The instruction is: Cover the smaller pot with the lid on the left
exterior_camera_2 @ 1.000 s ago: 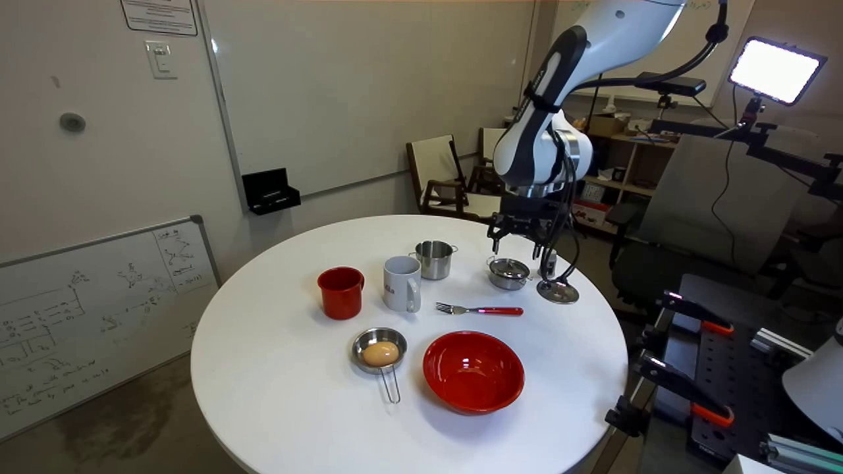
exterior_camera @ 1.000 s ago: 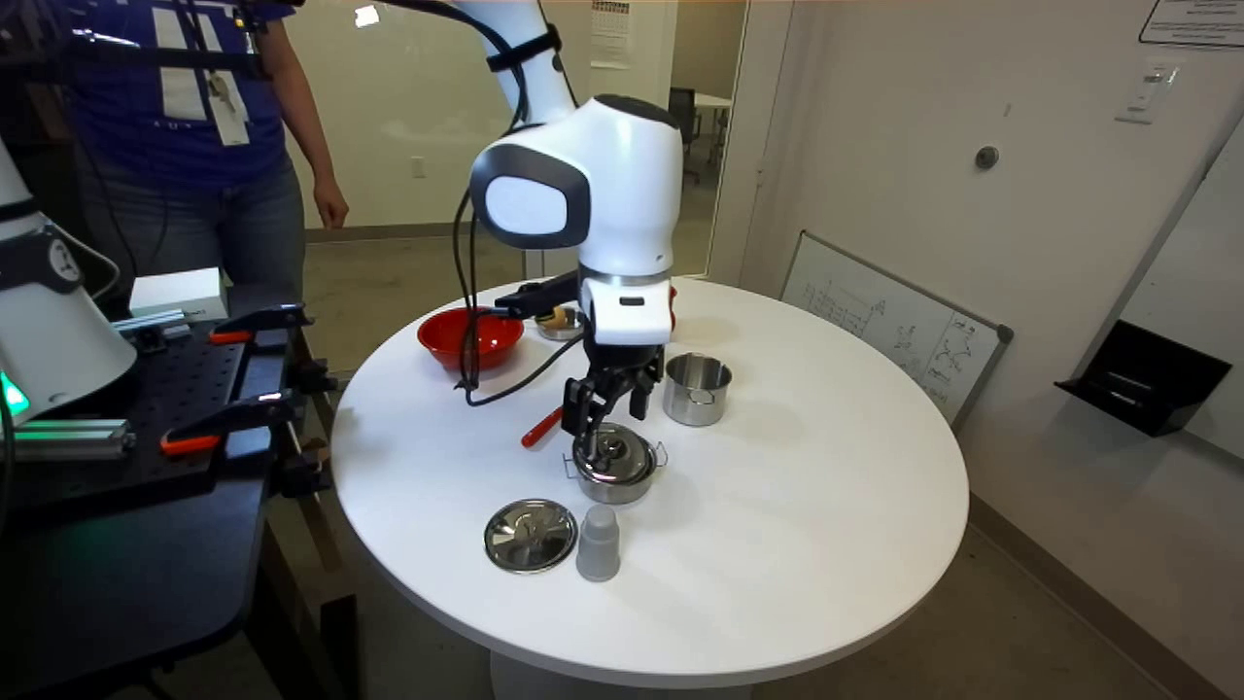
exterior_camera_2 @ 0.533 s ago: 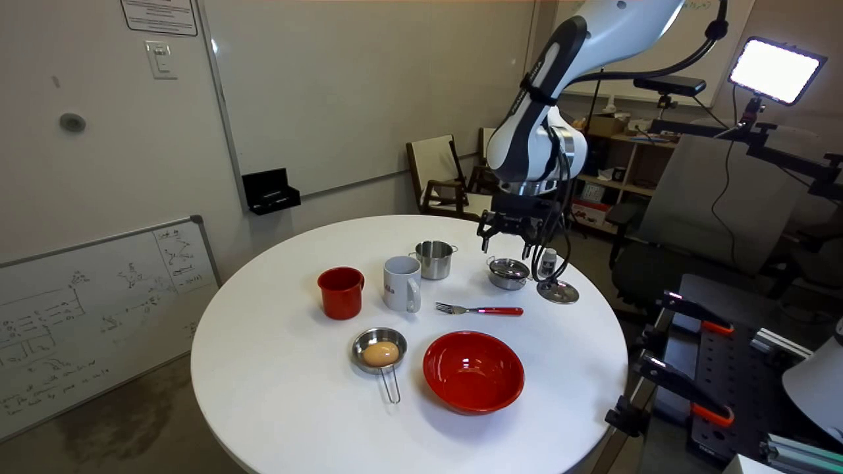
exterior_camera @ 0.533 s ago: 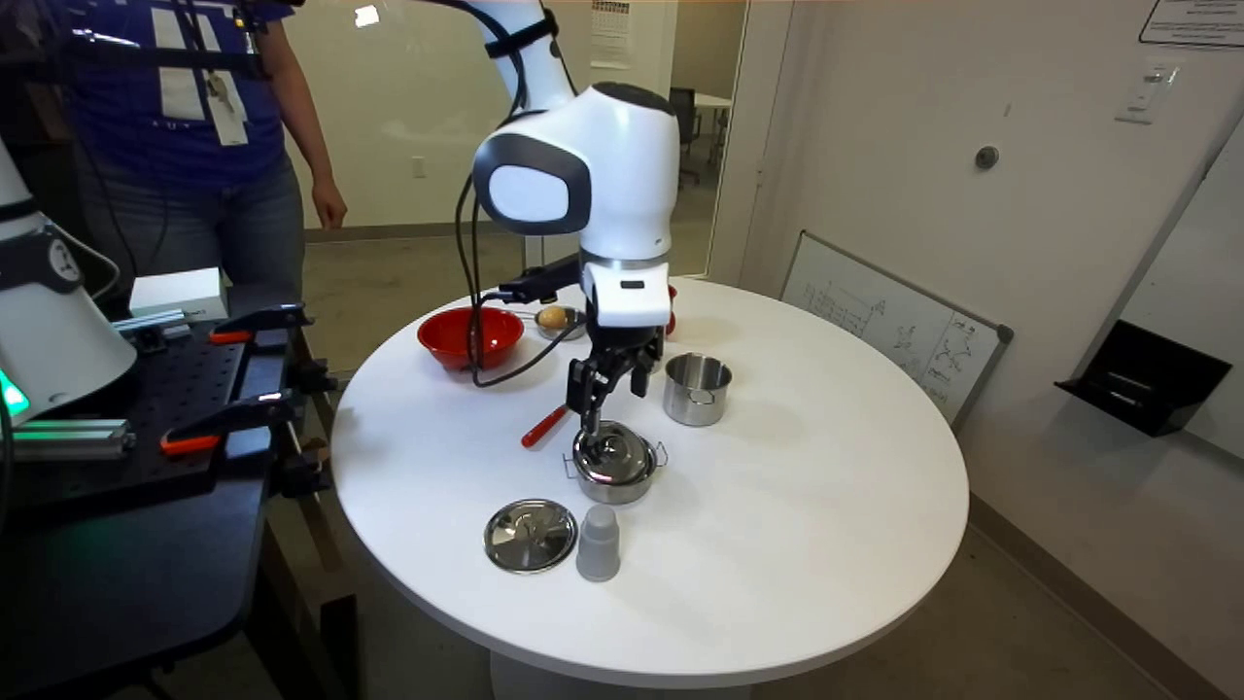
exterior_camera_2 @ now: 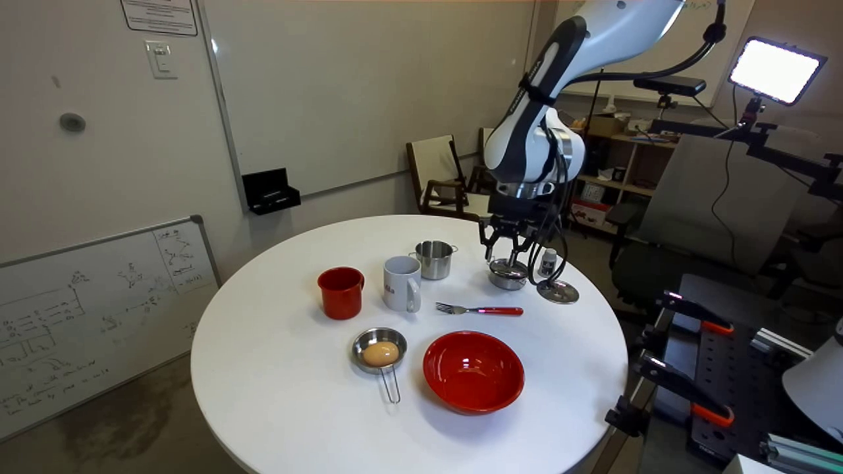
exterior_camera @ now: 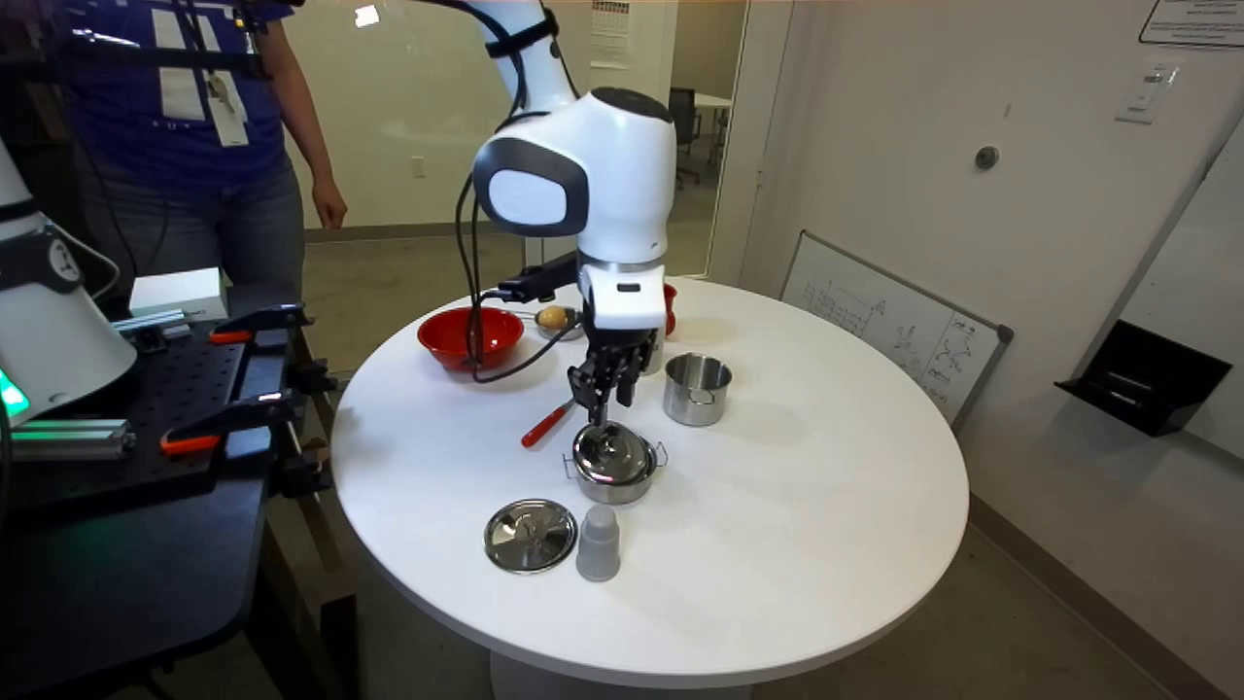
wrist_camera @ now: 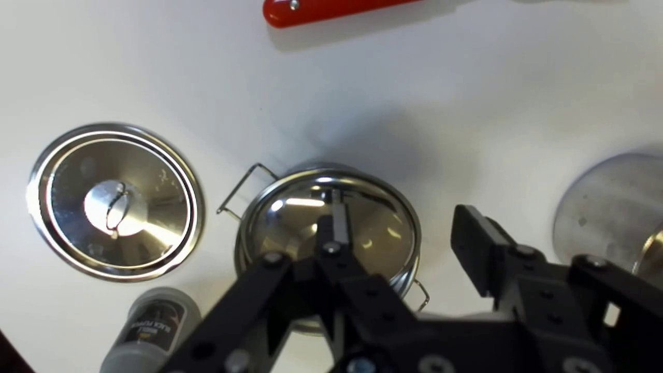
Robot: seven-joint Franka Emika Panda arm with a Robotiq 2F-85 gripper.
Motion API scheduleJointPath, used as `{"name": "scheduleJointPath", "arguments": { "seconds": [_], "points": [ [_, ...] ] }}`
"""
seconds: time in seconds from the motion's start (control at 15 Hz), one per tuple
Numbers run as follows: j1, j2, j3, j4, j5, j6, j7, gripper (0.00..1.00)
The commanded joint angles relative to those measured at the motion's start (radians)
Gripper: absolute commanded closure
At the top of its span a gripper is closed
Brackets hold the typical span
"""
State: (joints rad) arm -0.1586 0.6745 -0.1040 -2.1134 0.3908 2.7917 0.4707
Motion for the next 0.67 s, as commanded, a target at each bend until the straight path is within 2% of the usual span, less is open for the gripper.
{"name": "scheduleJointPath", "arguments": {
  "seconds": [0.0,0.13,0.33,0.6],
  "points": [
    [-0.027,0.009,0.025,0.01,0.034,0.006,-0.038,0.77],
    [-0.036,0.015,0.031,0.013,0.036,0.003,-0.039,0.91],
    [-0.043,0.024,0.037,0.017,0.039,-0.002,-0.038,0.96],
    [-0.043,0.037,0.036,0.019,0.042,-0.006,-0.03,0.92]
  ]
}}
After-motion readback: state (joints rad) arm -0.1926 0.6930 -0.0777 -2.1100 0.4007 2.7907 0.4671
